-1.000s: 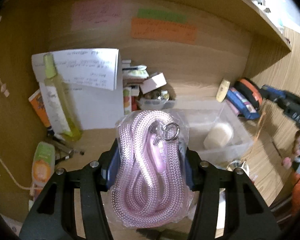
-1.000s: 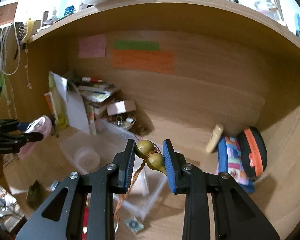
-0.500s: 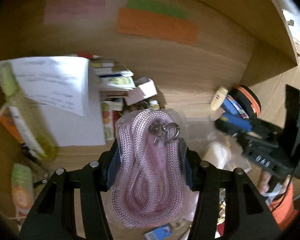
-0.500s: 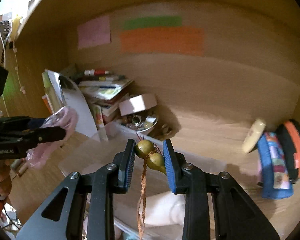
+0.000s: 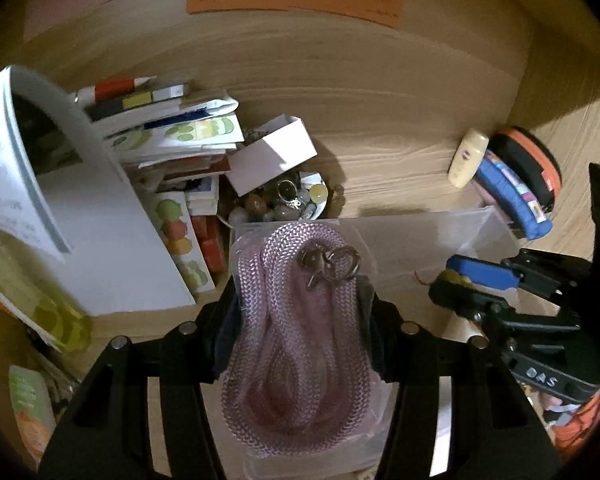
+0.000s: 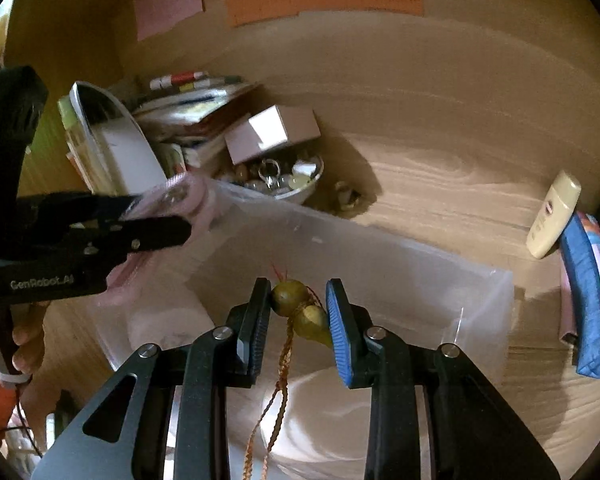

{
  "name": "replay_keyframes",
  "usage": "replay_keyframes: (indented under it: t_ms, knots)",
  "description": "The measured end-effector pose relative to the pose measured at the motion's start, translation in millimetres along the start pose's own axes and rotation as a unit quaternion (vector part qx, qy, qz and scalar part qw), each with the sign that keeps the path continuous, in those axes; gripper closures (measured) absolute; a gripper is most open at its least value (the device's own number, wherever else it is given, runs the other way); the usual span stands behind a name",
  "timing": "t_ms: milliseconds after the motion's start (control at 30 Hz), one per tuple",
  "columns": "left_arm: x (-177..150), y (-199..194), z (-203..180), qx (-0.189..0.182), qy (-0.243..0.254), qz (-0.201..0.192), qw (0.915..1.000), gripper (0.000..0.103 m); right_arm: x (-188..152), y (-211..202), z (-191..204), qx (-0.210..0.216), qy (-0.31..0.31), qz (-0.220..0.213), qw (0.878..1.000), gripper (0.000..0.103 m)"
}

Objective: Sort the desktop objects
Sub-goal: 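Carry the pink rope bag and brown beads over the clear box, then open both grippers to release the rope bag and beads into the box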

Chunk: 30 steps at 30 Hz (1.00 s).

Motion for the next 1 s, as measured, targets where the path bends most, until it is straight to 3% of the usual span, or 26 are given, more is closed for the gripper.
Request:
replay_keyframes:
  t_ms: [400,467,633,733,833,1000]
  knots:
    - [-5,13,-11,0.016,0.031,0.020,0.9992,0.040,-6,4,4,-0.022,-0.021,0.010,0.999,0.076]
    - [-3,11,-14,0.015,0.031,0.015,0.9993,0.029,-5,3,6,-0.023,-0.025,0.011,0.999,0.066]
    - [2,-7,-21,0.028,0.048,0.001,0.9984,0.024,2,-9,5,-0.017,-0.017,-0.004,1.000,0.040]
    - [6,-27,-23,0.041,0.054,-0.020,0.9975,0.018,12,-21,-2,-0.050,-0.014,-0.029,0.998,0.021]
    - [10,-47,-27,0.049,0.059,-0.042,0.9962,0.009,19,-32,-5,-0.076,-0.018,-0.050,0.996,0.016]
    - [9,-81,-30,0.070,0.056,-0.067,0.9937,0.004,24,-53,-3,-0.104,-0.044,-0.062,0.992,0.015]
Point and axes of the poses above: each gripper's, at about its wrist camera, not at the fingertips, and y roughly the way its jaws point, z to its left, x to its top, the point moved 7 cm from there along y, roughly the way its jaws point, and after that the axes turned 12 degrees about -x, right-handed, at the moved point
